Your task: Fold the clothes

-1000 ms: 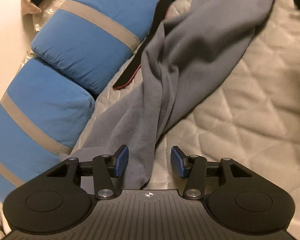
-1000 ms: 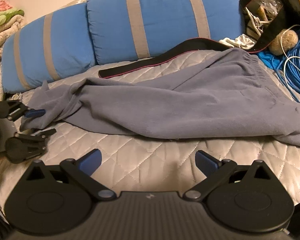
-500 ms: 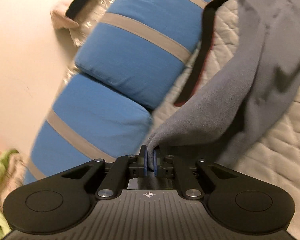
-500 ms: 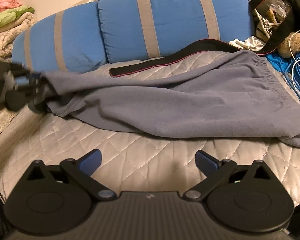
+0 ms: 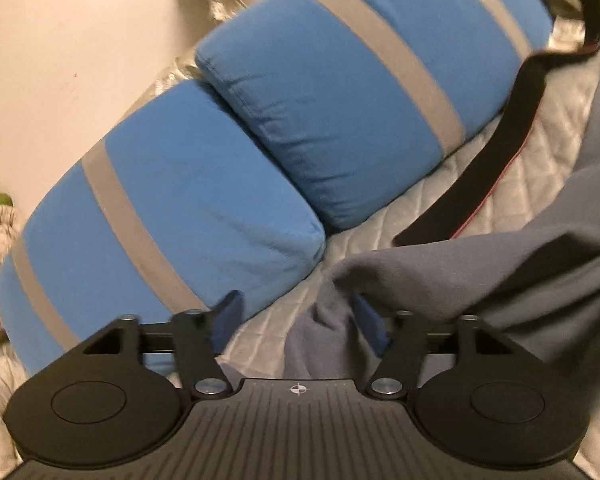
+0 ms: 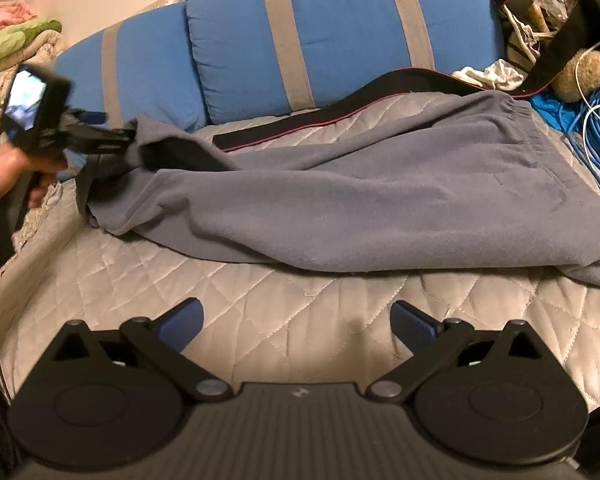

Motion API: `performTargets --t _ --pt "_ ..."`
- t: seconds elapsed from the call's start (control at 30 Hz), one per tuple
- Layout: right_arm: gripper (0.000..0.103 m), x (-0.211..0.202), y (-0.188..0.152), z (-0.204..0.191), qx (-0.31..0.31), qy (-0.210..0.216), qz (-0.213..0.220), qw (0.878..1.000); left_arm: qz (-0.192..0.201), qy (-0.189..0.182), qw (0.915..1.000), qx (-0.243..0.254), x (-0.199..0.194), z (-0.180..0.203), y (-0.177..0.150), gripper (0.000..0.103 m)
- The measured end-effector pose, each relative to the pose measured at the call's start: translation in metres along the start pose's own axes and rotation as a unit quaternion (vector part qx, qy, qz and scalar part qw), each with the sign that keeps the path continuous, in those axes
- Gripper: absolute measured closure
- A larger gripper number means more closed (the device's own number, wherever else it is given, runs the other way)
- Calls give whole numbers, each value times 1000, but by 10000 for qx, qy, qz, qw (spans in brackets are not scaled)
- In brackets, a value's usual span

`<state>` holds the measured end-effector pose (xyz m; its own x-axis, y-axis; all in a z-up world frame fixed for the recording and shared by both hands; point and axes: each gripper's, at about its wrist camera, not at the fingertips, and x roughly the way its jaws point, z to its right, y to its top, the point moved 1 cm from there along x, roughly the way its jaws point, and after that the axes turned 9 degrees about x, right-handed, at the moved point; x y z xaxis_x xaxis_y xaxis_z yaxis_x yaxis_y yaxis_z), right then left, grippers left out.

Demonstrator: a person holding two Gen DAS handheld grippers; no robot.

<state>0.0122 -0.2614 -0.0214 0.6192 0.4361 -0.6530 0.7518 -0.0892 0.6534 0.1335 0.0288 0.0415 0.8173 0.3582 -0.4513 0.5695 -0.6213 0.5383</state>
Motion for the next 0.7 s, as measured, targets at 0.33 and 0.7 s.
performTargets --t 0.33,0.7 --pt "0 -5 -2 -2 -64 3 77 10000 600 -1035 9919 -428 -68 48 -39 34" --pt "0 -5 -3 -2 -44 -135 131 9998 1004 -2529 9608 -527 -54 49 -47 34"
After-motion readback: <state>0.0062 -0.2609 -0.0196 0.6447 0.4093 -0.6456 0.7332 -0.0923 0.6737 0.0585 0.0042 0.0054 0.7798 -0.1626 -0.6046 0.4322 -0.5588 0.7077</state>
